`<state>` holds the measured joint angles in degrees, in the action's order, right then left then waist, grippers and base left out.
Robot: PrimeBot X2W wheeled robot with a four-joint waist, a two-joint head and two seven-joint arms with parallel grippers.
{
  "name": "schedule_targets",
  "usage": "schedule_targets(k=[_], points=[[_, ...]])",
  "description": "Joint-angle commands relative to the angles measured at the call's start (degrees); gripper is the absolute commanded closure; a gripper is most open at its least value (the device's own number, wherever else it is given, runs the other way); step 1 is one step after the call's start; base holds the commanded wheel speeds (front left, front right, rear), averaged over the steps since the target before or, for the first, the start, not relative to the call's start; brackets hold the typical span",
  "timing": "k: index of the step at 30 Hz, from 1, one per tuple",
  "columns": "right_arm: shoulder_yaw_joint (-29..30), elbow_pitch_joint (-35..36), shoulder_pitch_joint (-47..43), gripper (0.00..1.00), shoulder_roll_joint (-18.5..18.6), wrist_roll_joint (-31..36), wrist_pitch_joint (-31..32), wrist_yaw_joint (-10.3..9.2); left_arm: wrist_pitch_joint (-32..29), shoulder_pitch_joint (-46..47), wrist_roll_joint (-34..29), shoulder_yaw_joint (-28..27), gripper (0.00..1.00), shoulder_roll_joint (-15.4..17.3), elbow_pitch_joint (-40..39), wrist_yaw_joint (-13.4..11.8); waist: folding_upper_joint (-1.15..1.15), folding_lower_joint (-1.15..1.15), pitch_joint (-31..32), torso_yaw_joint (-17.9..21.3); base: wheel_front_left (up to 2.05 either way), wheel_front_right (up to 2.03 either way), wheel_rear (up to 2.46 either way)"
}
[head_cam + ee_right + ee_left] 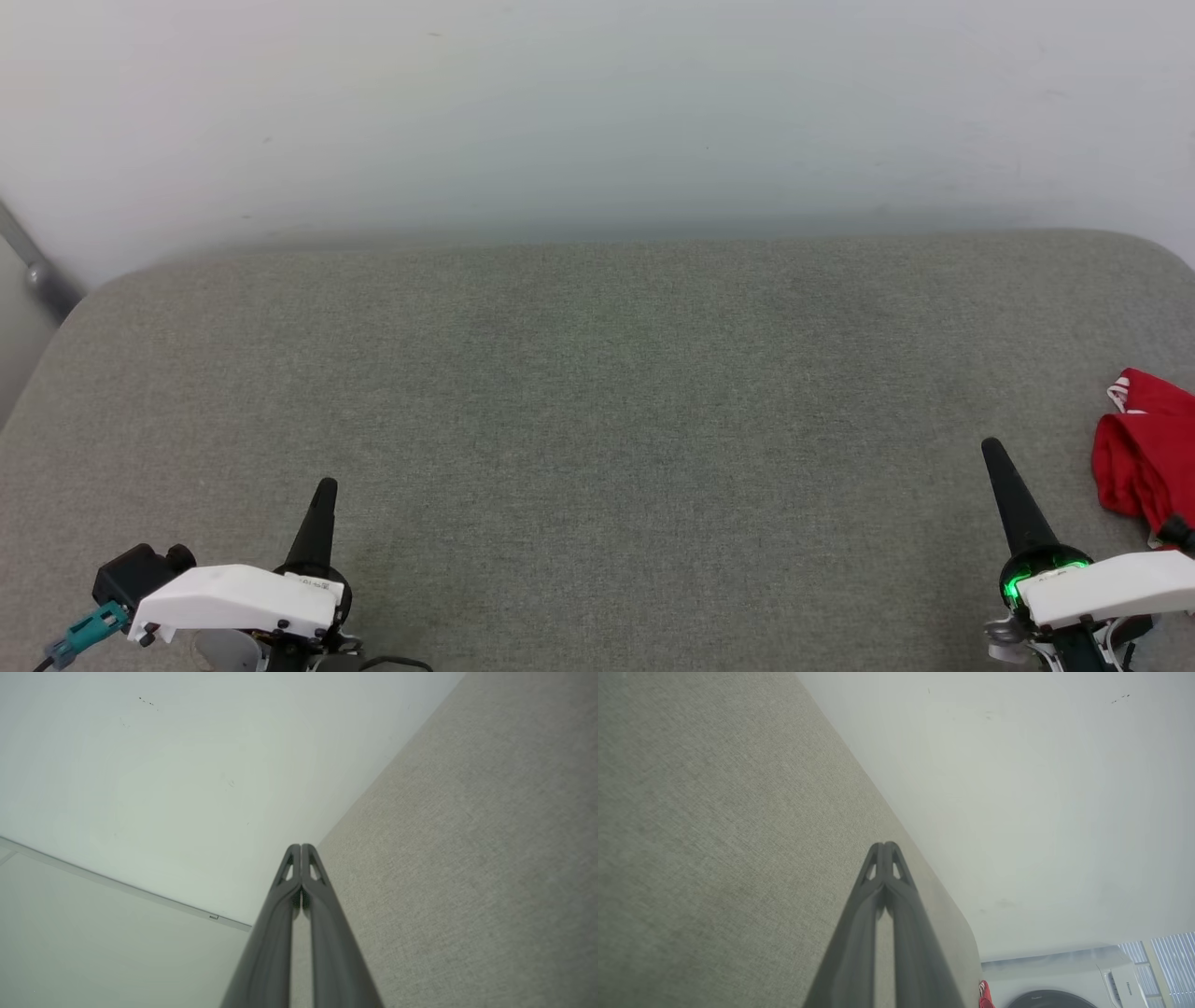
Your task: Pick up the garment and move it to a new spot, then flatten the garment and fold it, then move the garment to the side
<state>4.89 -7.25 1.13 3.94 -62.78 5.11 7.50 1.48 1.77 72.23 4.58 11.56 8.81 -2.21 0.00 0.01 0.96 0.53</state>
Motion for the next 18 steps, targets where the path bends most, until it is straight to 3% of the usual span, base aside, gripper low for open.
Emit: schedule_targets(k=[1,18], points=[[0.19,0.14,1.16,1.00,-0.01,-1.44,0.21,0.00,-0.35,1.56,0.90,-0.81,1.00,-0.17,-0.19,0.63,0.00,-0.01,-0.02,-0.01,0.00,0.00,0.00],[0.71,-2.22,2.73,1.00,-0.38,-10.90,0.60,-0.01,-2.72,2.71,7.63,-4.09,1.00,-2.79,1.63,3.79,0.00,-0.01,-0.33,-0.16,0.00,0.00,0.00]])
